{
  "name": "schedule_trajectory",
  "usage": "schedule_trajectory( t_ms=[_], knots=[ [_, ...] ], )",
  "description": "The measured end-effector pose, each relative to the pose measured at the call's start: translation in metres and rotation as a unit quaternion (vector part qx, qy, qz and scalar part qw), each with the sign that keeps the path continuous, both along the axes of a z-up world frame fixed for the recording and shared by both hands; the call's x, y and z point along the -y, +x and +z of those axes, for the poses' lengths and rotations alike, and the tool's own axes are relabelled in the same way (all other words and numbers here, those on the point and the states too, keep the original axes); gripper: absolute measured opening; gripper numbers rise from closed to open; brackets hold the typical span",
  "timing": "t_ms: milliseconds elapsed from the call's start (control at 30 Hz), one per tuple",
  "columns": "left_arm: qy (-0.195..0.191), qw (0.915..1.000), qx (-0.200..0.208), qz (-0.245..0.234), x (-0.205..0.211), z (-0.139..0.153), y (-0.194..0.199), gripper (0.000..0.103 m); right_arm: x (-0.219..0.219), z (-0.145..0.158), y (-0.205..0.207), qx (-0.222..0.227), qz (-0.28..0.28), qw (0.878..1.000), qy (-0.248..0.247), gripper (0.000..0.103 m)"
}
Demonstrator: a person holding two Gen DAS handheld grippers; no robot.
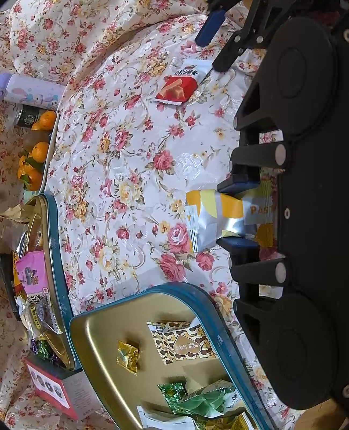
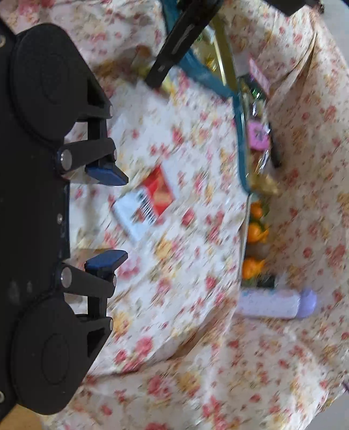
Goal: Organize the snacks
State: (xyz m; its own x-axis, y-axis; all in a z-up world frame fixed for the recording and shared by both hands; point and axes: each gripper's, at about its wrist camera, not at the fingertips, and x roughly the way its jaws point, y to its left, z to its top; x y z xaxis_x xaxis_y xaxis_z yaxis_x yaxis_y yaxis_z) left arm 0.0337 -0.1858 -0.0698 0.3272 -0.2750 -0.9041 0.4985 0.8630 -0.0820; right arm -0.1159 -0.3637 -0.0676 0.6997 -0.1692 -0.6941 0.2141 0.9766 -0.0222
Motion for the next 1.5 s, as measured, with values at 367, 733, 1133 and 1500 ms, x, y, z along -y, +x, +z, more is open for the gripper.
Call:
schedule_trajectory(
  t_ms=[367,733,1133,1500],
  knots=[
    [-0.003,1.0000,-0.003,0.005,-0.001,0.000,0.001,0.043,-0.042,0.008,0.032,0.023,0.042,0.997,0.057,0.053],
    [0.001,1.0000,0.000,0.006,0.000,-0.001,0.000,0.043,0.000,-0.015,0.066,0.004,-0.019,0.999,0.029,0.048],
    [0.007,0.9999,0.005,0.007,0.002,-0.002,0.001,0.043,-0.015,-0.020,0.065,0.010,0.003,1.000,-0.008,0.037],
    [-0.014,0.9998,0.015,0.001,-0.014,0.013,-0.020,0.042,-0.033,0.002,0.027,0.027,0.001,1.000,0.013,0.036]
  ],
)
